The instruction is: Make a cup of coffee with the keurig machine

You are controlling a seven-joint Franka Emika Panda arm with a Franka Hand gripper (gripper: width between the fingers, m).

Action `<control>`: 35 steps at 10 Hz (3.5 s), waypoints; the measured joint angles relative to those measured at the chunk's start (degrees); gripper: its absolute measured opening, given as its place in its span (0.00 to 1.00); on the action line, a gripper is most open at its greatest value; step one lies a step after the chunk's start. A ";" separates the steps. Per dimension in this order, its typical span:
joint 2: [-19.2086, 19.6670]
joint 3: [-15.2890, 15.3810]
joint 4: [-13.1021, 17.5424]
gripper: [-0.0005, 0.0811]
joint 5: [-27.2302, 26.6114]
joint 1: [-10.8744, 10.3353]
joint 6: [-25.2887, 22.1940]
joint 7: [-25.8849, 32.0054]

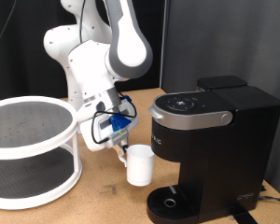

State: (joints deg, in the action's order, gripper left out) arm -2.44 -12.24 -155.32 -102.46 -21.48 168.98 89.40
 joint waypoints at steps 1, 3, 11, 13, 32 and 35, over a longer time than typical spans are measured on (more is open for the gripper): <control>0.52 0.37 0.62 0.09 -0.08 -0.01 -0.08 -0.01; 1.81 1.04 1.89 0.09 -0.14 -0.02 -0.37 -0.03; 7.26 3.13 8.02 0.09 -2.65 -0.02 -0.68 -0.33; 8.44 3.35 9.35 0.09 -2.67 -0.02 -0.68 -0.96; 12.99 4.03 12.54 0.58 -1.37 0.11 -0.70 -5.50; 9.82 3.27 8.82 0.95 7.85 1.09 -1.89 -11.99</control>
State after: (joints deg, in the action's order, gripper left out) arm 7.38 -8.97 -146.50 -94.60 -20.38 167.10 77.41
